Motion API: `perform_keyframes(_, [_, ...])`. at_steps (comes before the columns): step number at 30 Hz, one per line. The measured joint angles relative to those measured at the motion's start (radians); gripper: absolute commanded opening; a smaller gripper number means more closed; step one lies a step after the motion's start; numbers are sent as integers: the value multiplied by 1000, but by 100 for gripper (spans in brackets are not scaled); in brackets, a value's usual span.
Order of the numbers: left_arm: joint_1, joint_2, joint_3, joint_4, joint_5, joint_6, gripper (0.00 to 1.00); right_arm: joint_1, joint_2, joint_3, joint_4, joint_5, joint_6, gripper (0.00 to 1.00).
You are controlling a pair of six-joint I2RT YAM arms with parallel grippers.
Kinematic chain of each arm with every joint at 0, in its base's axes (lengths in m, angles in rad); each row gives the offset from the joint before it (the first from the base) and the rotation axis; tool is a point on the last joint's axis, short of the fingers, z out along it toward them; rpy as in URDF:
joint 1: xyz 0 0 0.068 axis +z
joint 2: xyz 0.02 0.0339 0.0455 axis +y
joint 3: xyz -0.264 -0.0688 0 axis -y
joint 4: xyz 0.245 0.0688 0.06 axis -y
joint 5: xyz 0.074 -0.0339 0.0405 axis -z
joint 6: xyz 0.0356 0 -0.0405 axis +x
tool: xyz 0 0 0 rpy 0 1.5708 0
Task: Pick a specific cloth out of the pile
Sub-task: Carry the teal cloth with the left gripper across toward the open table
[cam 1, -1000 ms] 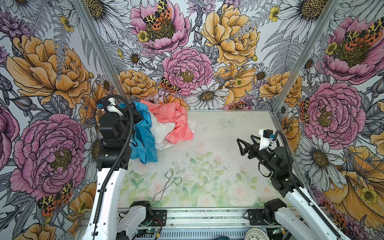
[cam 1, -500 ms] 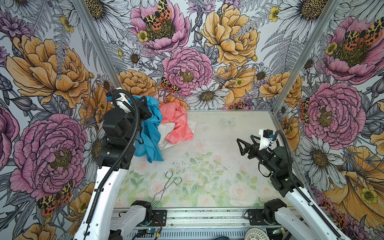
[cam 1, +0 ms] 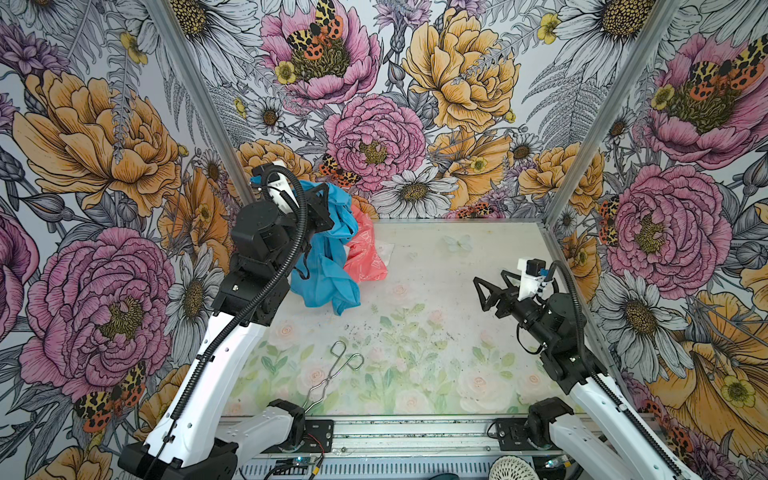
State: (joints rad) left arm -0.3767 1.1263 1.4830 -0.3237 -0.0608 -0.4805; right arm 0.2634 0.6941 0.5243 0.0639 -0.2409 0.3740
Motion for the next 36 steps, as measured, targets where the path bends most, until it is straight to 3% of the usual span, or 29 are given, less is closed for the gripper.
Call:
perform_keyframes(16, [-176, 189, 152, 40, 0, 20, 0, 0, -42, 0, -5, 8, -8, 99])
perform_keyframes(28, [-272, 435, 347, 73, 34, 20, 0, 0, -86, 0, -39, 42, -23, 99])
perform_keyframes(36, [-320, 660, 545, 82, 98, 12, 0, 0, -150, -14, -77, 131, -42, 99])
